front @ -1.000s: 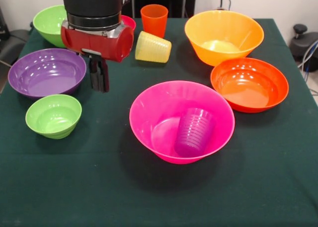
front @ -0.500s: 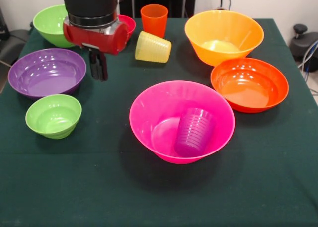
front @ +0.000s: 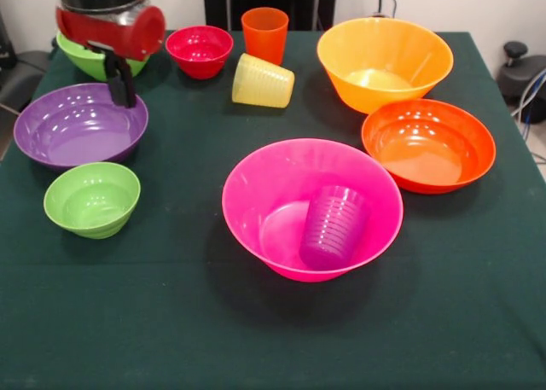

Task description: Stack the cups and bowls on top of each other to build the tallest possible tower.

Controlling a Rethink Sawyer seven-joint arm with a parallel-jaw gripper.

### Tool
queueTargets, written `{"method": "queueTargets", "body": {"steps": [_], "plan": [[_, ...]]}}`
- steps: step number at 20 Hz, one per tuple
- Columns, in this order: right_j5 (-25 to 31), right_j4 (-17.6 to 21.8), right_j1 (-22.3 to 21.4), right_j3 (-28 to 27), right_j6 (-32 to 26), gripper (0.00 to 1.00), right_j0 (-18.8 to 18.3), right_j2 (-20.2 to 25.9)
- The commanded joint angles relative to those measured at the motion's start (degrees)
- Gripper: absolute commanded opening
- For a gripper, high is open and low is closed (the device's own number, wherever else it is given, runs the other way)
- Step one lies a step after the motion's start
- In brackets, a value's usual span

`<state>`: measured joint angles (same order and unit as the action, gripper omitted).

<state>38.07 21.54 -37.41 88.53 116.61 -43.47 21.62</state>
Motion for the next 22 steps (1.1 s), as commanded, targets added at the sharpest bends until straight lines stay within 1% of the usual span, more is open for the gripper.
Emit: {"method": "queueTargets", "body": {"steps": [1,7,13,18,22], "plan": [[5.3,5.7,-0.7,3.8,-18.5,0.0,-1.1,5.2],[4.9,6.1,0.1,4.1,-17.2,0.0,-0.8,5.6],[3.6,5.6,-0.4,6.1,-13.3,0.0,1.1,5.2],[2.9,5.1,-0.9,6.5,-11.0,0.0,1.5,4.4],[3.6,5.1,-1.5,7.0,-11.6,0.0,0.9,4.3]]}}
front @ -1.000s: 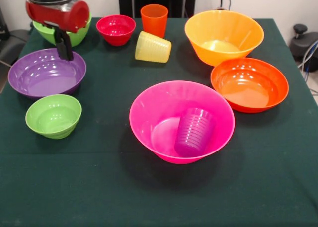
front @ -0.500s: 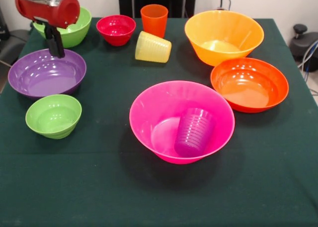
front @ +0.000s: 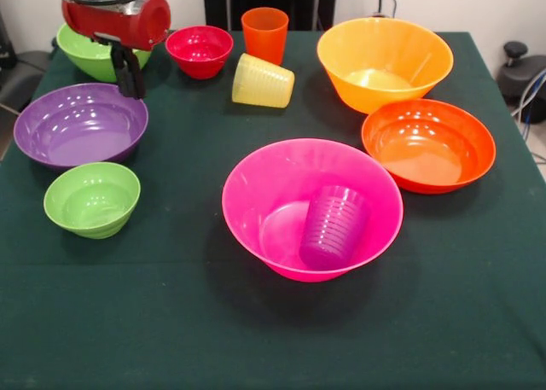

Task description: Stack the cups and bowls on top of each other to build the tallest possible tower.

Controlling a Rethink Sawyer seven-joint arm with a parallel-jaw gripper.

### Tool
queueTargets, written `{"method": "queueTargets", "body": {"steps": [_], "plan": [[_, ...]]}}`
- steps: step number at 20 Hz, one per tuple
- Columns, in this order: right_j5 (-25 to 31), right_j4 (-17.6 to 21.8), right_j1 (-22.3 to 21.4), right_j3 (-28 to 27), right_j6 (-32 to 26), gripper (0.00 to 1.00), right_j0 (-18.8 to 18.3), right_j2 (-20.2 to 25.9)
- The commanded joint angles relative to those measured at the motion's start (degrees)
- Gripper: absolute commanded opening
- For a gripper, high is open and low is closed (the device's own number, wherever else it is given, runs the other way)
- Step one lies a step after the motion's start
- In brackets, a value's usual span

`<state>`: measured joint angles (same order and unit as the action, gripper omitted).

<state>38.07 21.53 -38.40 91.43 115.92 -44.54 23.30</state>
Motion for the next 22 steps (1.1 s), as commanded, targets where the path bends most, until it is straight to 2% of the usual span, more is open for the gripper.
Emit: {"method": "queueTargets", "body": {"steps": [1,14,22], "plan": [[3.5,5.1,-0.8,4.6,-11.0,0.0,1.7,2.6],[4.8,4.6,-2.7,5.7,-11.7,0.0,-0.3,2.5],[5.0,4.1,-5.8,9.1,-11.7,0.0,-1.2,2.6]]}}
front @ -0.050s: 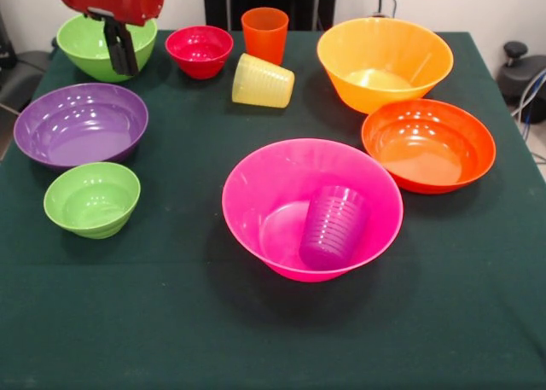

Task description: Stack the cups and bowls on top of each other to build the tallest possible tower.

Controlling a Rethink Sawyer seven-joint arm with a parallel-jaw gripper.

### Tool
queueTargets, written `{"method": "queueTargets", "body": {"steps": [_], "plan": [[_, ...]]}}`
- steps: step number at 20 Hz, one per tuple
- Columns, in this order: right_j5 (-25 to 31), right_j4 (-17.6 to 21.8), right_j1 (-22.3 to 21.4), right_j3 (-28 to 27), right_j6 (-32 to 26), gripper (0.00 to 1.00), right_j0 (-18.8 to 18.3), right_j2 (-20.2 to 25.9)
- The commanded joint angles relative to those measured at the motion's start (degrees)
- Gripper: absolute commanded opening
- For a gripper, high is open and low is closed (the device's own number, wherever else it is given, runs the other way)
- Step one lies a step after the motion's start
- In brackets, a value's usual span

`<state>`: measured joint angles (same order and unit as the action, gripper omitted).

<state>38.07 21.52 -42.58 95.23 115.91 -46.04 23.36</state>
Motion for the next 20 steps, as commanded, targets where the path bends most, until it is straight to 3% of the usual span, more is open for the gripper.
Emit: {"method": "queueTargets", "body": {"steps": [1,20], "plan": [[4.8,4.3,-1.7,5.5,-11.8,0.0,0.1,2.6],[1.9,6.0,-2.0,7.3,-12.2,0.0,-2.4,2.2]]}}
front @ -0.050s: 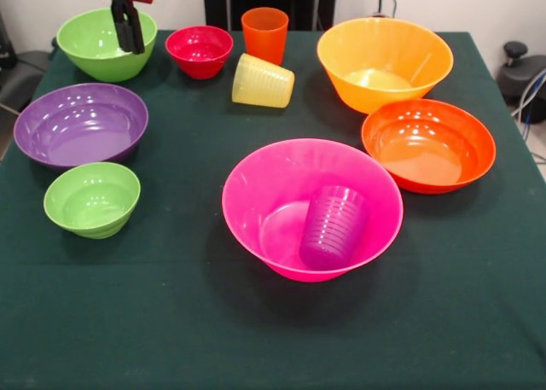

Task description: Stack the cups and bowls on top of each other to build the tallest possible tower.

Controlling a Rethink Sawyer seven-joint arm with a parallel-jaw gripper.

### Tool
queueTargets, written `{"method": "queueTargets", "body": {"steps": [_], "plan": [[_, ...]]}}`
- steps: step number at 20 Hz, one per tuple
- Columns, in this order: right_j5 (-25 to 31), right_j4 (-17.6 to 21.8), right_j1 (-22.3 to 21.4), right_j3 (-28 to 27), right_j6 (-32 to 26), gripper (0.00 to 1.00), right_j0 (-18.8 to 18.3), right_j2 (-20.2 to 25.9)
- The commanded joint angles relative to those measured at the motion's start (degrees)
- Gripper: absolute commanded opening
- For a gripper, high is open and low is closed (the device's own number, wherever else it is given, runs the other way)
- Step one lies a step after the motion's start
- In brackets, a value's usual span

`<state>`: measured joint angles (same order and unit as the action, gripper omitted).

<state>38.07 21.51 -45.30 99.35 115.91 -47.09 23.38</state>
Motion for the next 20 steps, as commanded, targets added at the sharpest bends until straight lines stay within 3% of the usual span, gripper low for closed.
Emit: {"method": "queueTargets", "body": {"steps": [1,11,20], "plan": [[1.7,6.0,0.9,3.1,-12.3,0.0,-1.7,2.3],[1.7,6.7,3.6,1.3,-14.3,0.0,-4.5,3.9],[0.4,9.5,3.8,0.5,-12.8,0.0,-4.1,3.7]]}}
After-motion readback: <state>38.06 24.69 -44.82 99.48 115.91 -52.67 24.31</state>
